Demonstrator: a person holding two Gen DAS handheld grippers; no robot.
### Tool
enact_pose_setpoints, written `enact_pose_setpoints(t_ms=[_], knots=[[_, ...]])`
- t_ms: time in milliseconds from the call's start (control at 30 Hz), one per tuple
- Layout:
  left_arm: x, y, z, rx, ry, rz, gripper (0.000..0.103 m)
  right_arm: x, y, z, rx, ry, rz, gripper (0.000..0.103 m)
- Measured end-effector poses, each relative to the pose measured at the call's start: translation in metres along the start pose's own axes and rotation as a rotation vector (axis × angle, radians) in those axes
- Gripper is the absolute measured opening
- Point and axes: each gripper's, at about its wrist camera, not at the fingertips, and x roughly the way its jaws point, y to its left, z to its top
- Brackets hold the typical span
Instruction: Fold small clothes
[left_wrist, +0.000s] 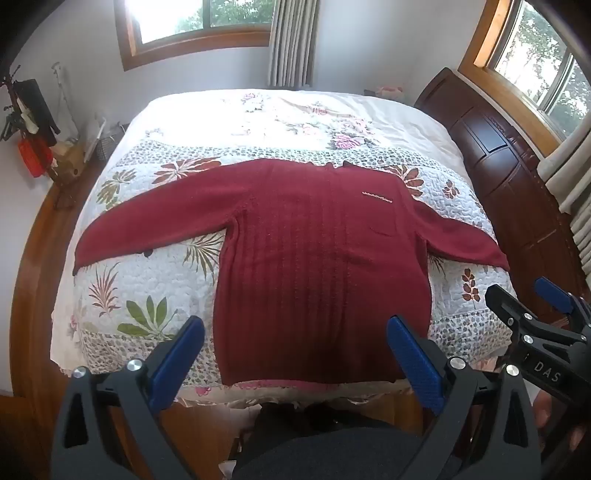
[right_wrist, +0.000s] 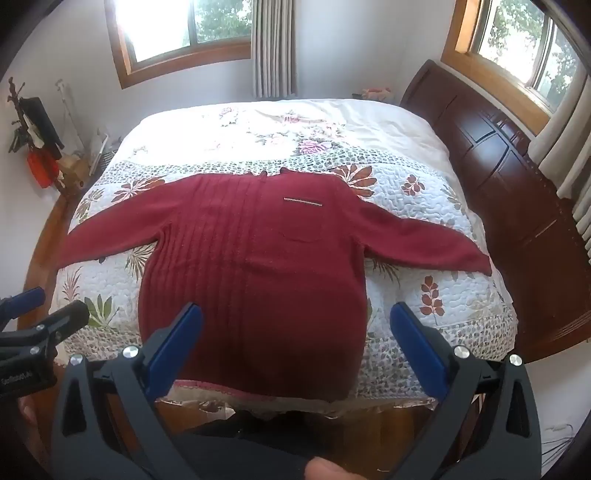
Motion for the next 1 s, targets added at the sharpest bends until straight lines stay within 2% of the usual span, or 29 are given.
enact_pose_setpoints(t_ms=[1000], knots=[[-0.006,-0.005,0.000,-0.022,-0.007,0.018,0.099,0.000,-0.002,0.002,-0.004,0.000,0.017,0.101]])
